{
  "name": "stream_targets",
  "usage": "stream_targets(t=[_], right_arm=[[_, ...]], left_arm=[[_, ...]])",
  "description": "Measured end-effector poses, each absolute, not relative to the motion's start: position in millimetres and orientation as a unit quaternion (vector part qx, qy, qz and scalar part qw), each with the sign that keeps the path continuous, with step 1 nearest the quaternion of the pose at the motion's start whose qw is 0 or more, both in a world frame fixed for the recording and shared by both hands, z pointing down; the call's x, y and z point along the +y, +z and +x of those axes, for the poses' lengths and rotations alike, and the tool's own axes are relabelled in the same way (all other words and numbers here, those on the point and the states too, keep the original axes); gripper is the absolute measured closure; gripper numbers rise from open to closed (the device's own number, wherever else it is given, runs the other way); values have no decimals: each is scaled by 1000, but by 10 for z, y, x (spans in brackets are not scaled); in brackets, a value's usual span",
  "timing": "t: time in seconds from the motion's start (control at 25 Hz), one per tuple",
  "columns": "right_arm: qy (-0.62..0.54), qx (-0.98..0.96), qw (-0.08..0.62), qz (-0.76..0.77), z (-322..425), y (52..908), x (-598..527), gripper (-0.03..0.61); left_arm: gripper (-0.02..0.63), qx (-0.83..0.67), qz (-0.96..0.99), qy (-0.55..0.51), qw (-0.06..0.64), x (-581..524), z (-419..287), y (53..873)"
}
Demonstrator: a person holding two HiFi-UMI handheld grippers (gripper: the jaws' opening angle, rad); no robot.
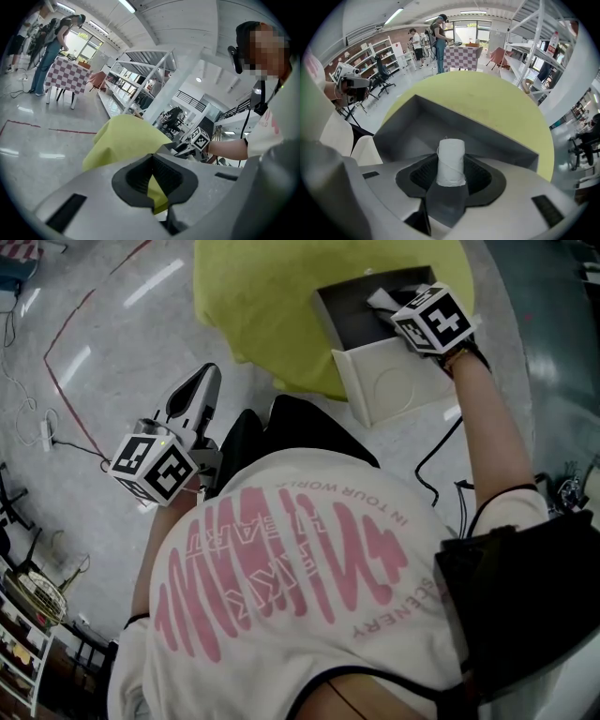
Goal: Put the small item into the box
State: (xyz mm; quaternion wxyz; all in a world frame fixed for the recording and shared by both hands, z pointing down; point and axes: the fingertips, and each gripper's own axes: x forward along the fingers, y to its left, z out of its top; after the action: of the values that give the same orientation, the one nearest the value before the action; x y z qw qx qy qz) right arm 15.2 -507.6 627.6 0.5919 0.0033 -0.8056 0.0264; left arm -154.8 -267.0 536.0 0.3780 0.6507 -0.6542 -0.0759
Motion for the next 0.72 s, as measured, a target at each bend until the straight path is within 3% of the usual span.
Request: stream_targets(t=[0.72], right_arm=[[40,-810,585,-13,102,6354,-5052,373]], left_arm=[[606,-667,656,-37,350,-2620,-1604,5300]])
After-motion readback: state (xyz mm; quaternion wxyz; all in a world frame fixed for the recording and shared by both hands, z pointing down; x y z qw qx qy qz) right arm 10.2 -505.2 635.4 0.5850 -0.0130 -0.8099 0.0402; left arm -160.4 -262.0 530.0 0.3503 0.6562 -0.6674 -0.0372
